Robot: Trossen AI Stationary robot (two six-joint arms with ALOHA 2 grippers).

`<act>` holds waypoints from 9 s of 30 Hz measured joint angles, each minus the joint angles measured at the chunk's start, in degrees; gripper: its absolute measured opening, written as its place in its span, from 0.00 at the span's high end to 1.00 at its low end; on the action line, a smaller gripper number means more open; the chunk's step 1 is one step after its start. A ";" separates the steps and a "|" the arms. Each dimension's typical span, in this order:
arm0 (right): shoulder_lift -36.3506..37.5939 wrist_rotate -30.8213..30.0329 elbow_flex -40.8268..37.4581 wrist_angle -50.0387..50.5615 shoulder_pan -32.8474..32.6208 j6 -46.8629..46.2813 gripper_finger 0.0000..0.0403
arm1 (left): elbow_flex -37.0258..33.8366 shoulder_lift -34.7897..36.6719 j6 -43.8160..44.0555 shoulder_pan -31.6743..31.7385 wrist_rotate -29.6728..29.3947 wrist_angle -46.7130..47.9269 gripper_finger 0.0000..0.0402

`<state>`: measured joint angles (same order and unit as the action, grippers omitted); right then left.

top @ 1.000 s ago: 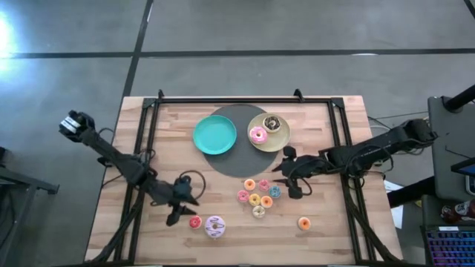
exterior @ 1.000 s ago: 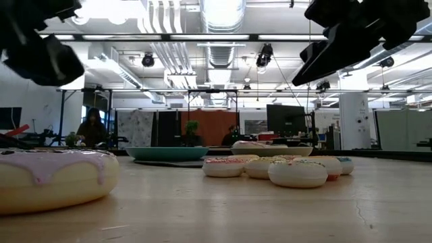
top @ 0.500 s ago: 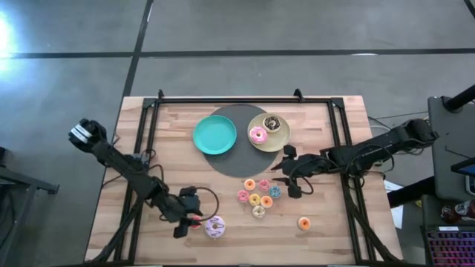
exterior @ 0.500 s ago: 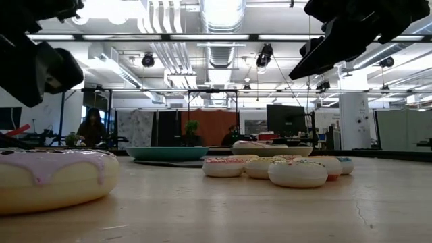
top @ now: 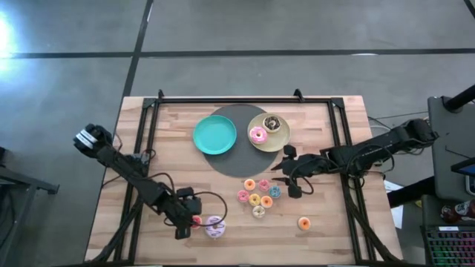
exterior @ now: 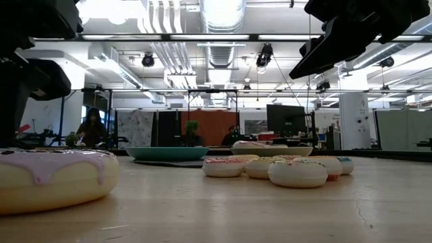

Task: Pick & Place donuts
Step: Put the large purple donut on the brown plate

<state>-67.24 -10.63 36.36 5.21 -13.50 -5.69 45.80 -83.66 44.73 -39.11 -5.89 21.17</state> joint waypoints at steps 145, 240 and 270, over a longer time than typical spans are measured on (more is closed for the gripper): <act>-0.02 0.26 -0.04 0.46 -0.26 -0.76 0.70 | 5.28 -10.91 -21.12 10.60 9.98 -14.63 0.41; -0.04 0.24 -0.04 0.55 -0.26 -0.96 0.69 | 6.14 -14.72 -26.25 11.79 9.38 -15.13 0.65; 2.32 0.00 -0.04 5.68 -0.24 -3.21 0.69 | 6.89 -12.94 -25.36 14.62 12.61 -15.15 0.59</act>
<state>-64.93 -10.63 36.32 10.90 -13.74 -8.91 52.69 -96.60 19.37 -24.49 6.72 6.02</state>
